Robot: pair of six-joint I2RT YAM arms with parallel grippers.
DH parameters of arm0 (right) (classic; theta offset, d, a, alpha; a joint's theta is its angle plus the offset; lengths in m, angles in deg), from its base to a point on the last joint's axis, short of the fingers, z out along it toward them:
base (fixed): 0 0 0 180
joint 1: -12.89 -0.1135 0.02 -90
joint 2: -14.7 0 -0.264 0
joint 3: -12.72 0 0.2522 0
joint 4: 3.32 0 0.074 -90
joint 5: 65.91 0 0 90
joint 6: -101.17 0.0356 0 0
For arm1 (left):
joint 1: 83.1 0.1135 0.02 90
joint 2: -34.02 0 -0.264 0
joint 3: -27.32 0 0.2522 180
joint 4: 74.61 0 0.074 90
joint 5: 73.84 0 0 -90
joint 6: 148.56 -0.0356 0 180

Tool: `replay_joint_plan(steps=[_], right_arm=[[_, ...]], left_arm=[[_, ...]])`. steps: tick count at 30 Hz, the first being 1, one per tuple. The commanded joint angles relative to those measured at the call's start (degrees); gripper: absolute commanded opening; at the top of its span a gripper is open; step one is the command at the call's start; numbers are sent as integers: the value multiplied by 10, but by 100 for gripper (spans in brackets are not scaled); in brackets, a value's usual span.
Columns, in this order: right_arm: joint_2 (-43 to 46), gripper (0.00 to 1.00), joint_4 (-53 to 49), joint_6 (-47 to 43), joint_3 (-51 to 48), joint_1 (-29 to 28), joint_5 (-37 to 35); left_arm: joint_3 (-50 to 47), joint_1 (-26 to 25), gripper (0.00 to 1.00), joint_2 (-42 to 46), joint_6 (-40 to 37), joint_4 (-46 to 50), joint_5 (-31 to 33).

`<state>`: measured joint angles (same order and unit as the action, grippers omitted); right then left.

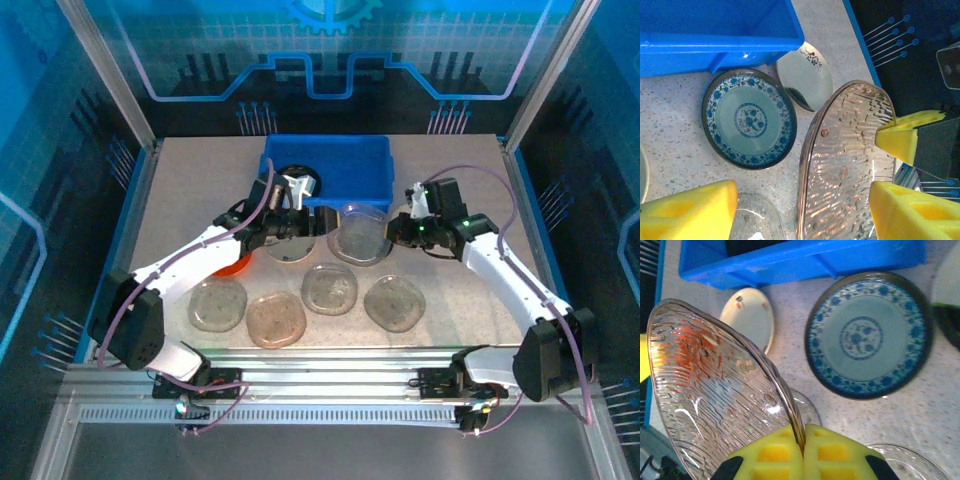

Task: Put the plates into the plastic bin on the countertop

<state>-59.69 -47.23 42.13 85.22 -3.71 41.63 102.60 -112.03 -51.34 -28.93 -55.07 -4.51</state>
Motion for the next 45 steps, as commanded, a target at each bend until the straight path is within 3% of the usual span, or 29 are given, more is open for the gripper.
replay_joint_plan(steps=[1, 9, 11, 16, 18, 24, 31, 45], right_arm=[[-15, 0, 30, -9, 33, -17, 39], [-43, 0, 51, -8, 48, -29, 63], [-44, 8, 55, -5, 47, -28, 57], [-21, 47, 53, 7, 48, -21, 9], [1, 53, 50, 15, 45, -13, -24], [106, 54, 95, 64, -56, 19, -135], [163, 54, 106, 87, -130, 51, -132], [159, 54, 120, 105, -140, 62, -104]], left_arm=[[-16, 6, 63, 3, -10, 2, -3], [-18, 13, 0, -5, 2, -6, -1], [-16, 17, 0, -8, 7, 0, 7], [10, 36, 0, -19, 14, 24, 10], [30, 39, 0, -26, 5, 41, 17], [75, 42, 0, -45, -14, 48, 45], [184, 54, 0, -120, -31, 79, 97], [457, 89, 0, -380, 10, 102, 58]])
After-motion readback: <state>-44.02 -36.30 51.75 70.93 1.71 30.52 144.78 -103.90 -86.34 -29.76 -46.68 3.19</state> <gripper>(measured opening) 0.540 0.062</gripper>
